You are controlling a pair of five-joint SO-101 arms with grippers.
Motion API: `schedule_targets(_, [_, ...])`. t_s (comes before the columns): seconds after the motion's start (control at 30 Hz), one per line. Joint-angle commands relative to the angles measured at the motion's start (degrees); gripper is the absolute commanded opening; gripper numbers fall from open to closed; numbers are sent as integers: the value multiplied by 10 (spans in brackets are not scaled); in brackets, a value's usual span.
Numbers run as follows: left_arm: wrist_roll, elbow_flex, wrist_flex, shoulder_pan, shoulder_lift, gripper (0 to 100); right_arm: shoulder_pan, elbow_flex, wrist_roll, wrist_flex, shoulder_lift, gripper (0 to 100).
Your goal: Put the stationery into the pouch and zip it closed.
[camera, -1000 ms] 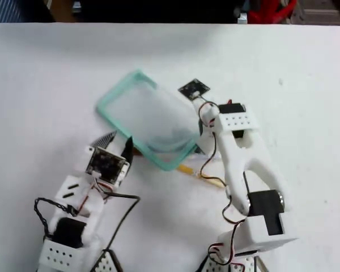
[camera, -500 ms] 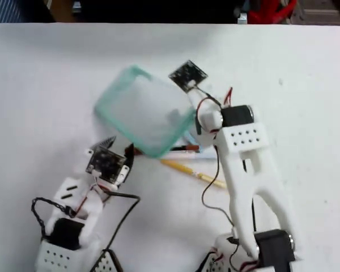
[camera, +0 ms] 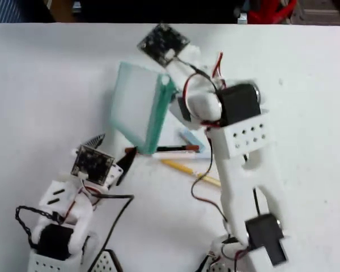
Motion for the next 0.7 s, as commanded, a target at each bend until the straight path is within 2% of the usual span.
schedule_targets(0.0, [-21, -78, 47, 17, -3, 275, 2, -65, -48, 2, 35, 17])
schedule_targets(0.13, [-18, -144, 124, 22, -4, 275, 2, -84, -84, 2, 58, 17])
schedule_targets(0.23, [-19, -153, 135, 58, -4, 275, 0, -101, -112, 2, 59, 17])
schedule_targets(0.33, [-22, -96, 45, 74, -4, 275, -20, -105, -120, 2, 55, 17])
schedule_targets(0.43, [-18, -41, -64, 31, -2, 275, -29, -103, -120, 2, 55, 17])
schedule_targets(0.67, [-25, -26, -89, -74, -2, 279, -6, -101, -118, 2, 57, 17])
